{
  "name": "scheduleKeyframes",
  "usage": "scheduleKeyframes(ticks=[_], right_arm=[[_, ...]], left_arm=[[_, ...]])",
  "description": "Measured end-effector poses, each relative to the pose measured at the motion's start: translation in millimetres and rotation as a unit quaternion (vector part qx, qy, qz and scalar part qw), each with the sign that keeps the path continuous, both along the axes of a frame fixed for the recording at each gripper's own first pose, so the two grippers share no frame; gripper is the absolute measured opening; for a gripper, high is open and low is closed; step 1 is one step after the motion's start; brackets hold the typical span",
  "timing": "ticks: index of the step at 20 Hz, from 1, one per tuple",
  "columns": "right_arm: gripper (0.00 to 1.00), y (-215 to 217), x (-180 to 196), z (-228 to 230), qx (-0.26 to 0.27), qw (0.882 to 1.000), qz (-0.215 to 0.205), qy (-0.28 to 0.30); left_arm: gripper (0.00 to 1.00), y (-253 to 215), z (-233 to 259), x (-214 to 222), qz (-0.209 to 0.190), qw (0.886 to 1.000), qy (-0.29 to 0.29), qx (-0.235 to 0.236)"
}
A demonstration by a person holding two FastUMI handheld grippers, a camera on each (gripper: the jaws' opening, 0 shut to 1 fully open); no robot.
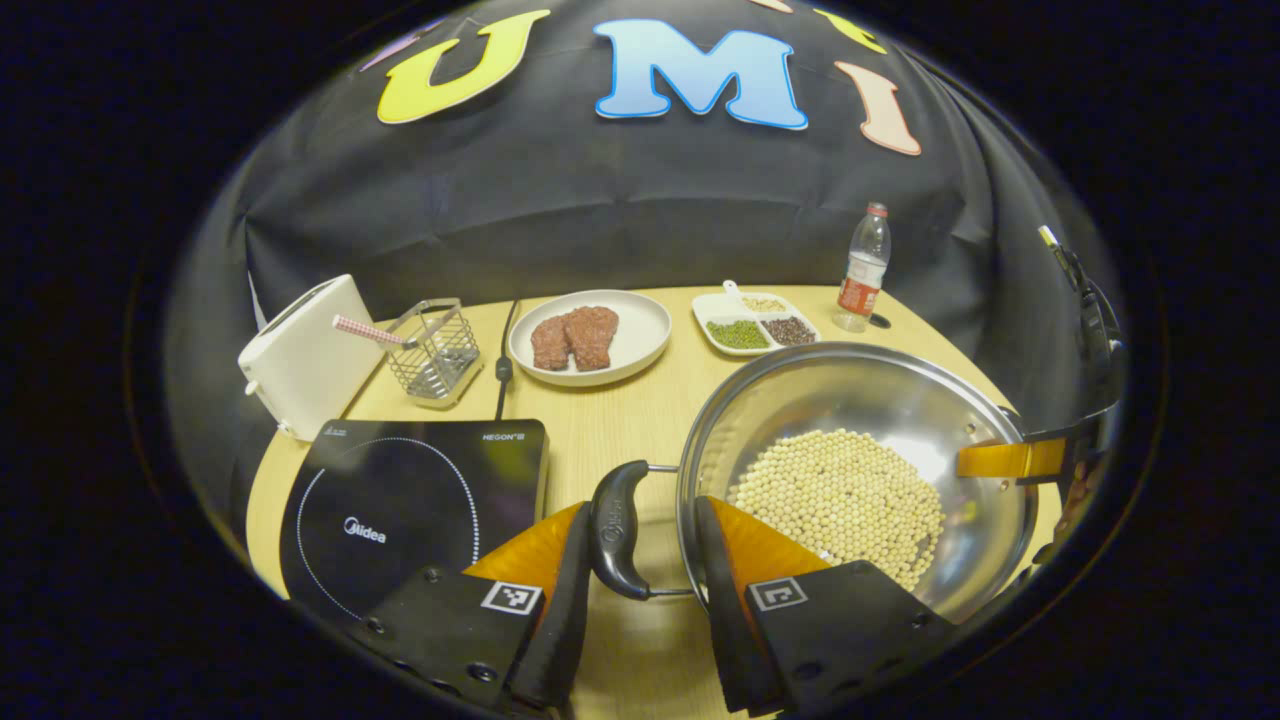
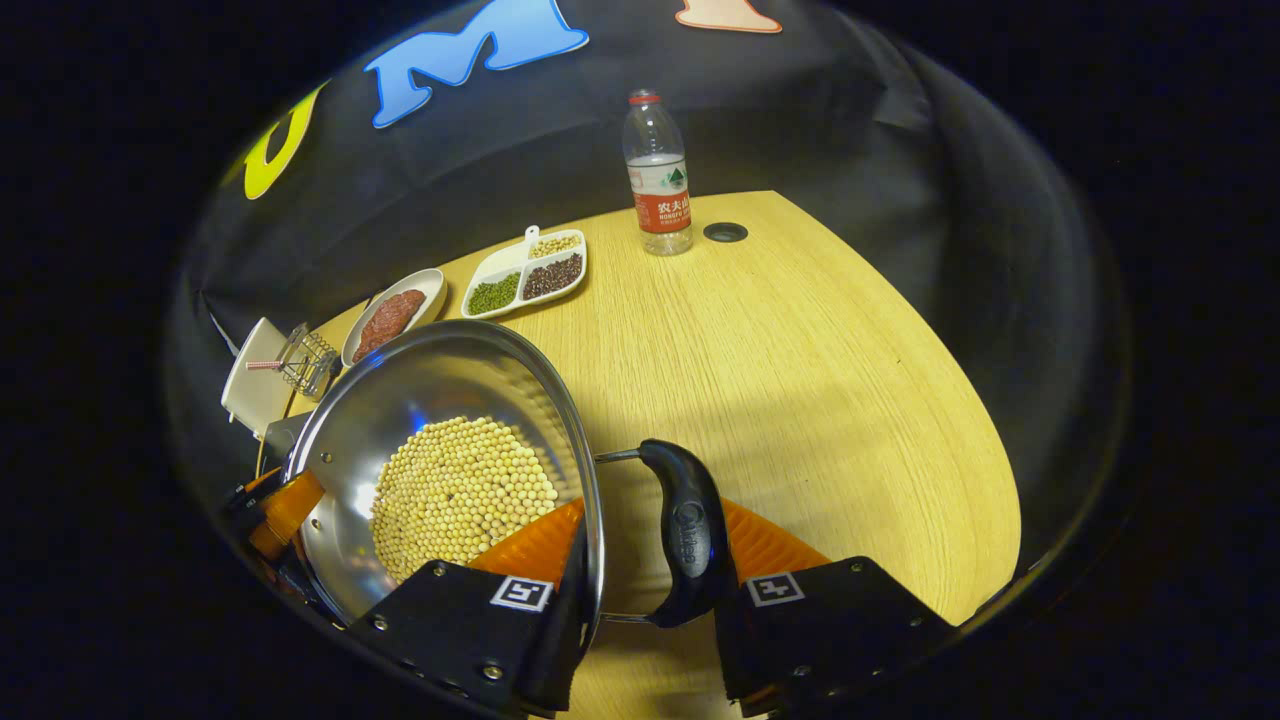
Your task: First push the handle of the pot to place it horizontally, then grasp the pot with both hands and set it on the induction cooktop.
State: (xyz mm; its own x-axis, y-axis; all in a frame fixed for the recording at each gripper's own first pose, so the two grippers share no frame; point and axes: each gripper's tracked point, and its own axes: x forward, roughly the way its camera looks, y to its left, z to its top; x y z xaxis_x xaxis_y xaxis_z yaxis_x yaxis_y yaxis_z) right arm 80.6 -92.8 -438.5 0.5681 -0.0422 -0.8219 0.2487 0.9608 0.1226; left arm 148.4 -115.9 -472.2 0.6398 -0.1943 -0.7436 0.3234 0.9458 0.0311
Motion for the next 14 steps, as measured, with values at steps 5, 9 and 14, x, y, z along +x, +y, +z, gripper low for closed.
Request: scheduleKeyframes(ticks=[5, 9, 14], right_arm=[[0.56, 26.8, -5.2, 35.3, -0.004, 1.000, 0.004, -0.006], [0.55, 60.9, -4.8, 59.4, -0.004, 1.000, 0.009, -0.015], [0.55, 116.9, -3.0, 65.0, 0.005, 1.000, 0.021, -0.009]], left_arm=[[0.61, 24.7, 40.7, 0.9, 0.005, 1.000, -0.003, -0.005], [0.58, 60.1, 68.3, 8.0, 0.009, 1.000, -0.011, -0.007], [0.58, 120.4, 82.1, 13.6, 0.018, 1.000, -0.009, 0.001]])
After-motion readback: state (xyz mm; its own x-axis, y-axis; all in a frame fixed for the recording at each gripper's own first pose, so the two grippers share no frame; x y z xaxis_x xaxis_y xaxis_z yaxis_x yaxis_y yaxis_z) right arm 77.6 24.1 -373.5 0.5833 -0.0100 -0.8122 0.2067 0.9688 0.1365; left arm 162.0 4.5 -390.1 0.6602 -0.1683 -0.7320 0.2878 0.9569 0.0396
